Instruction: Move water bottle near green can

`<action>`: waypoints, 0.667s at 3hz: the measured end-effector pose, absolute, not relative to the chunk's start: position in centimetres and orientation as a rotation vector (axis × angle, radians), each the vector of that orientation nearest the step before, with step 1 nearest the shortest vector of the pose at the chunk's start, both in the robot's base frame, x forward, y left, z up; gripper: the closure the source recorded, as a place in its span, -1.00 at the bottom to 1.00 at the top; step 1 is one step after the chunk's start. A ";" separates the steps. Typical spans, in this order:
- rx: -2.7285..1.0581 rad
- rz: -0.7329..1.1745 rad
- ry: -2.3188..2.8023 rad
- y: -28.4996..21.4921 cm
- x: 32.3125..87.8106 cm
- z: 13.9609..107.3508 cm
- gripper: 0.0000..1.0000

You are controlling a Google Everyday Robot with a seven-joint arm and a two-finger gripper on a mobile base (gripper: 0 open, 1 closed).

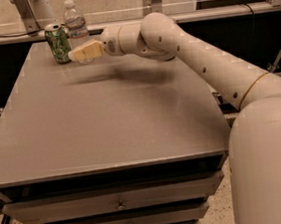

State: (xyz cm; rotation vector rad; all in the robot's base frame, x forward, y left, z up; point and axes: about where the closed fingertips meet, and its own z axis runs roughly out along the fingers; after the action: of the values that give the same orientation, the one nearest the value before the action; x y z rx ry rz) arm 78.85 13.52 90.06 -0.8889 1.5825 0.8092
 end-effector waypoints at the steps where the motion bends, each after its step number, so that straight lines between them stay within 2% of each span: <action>1: -0.914 0.802 1.533 11.1 76.2 92.2 -1.00; 2: -0.964 0.779 1.536 6.8 71.3 92.7 -1.00</action>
Offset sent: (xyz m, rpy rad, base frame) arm -0.1408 -0.1331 0.0226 -0.1044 -0.0592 0.0559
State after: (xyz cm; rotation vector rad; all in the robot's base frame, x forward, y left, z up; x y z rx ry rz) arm 71.34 6.85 92.72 -0.9645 1.5357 0.7791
